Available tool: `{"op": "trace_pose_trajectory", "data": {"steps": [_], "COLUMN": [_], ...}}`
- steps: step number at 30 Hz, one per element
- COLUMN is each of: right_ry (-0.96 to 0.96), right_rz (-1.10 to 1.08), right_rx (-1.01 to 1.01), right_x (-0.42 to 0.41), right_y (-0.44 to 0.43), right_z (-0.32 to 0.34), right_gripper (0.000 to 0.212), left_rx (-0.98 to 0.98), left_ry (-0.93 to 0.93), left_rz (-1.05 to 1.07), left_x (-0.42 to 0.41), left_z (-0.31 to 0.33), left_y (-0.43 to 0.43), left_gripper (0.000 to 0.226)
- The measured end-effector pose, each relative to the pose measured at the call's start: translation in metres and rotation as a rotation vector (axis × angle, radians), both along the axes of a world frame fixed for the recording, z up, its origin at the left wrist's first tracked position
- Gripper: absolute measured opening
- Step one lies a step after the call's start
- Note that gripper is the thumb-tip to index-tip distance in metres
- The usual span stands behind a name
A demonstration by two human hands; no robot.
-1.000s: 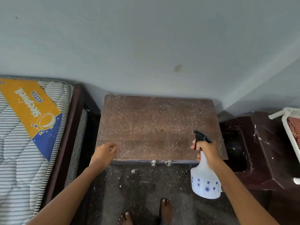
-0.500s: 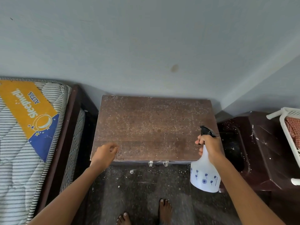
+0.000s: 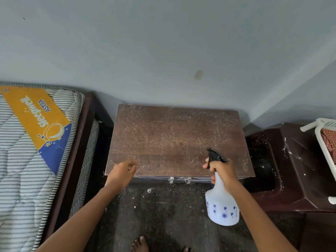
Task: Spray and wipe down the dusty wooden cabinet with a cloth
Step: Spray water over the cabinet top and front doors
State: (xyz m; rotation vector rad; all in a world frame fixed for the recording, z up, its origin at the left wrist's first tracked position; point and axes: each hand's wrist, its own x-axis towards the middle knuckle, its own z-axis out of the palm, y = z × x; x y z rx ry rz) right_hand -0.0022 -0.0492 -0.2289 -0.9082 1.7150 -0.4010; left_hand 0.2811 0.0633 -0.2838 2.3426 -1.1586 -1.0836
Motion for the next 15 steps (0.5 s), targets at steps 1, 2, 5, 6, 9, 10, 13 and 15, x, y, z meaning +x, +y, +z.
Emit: {"op": "trace_pose_trajectory", "data": {"steps": [1, 2, 5, 6, 9, 10, 13, 15], "right_ry": [-0.002, 0.007, 0.060, 0.070, 0.036, 0.025, -0.011, -0.023], "right_rz": [0.052, 0.101, 0.223, 0.263, 0.347, 0.346, 0.297, 0.296], "right_rx": [0.013, 0.019, -0.005, -0.005, 0.022, 0.016, -0.036, -0.061], "right_x": [0.003, 0.006, 0.017, 0.019, 0.015, 0.011, -0.006, -0.014], "right_y": [0.005, 0.009, 0.024, 0.030, 0.043, 0.047, 0.051, 0.049], "right_z": [-0.002, -0.005, -0.012, -0.013, -0.011, -0.011, -0.006, -0.007], "right_gripper": [0.027, 0.026, 0.015, 0.013, 0.014, 0.015, 0.021, 0.022], "left_rx": [-0.005, -0.010, -0.010, -0.015, -0.030, -0.032, -0.063, -0.088], "left_ry": [-0.001, -0.003, 0.004, 0.010, 0.029, 0.028, -0.005, -0.055], "left_rz": [0.002, 0.002, 0.026, 0.042, 0.079, 0.080, 0.085, 0.050], "left_x": [-0.002, -0.004, -0.014, -0.019, -0.034, -0.039, -0.054, -0.058], "left_z": [-0.001, -0.002, -0.002, -0.003, 0.001, 0.002, 0.010, 0.010], "left_y": [0.002, 0.003, 0.011, 0.016, 0.028, 0.031, 0.040, 0.039], "left_gripper": [0.025, 0.025, 0.025, 0.025, 0.025, 0.024, 0.023, 0.023]}}
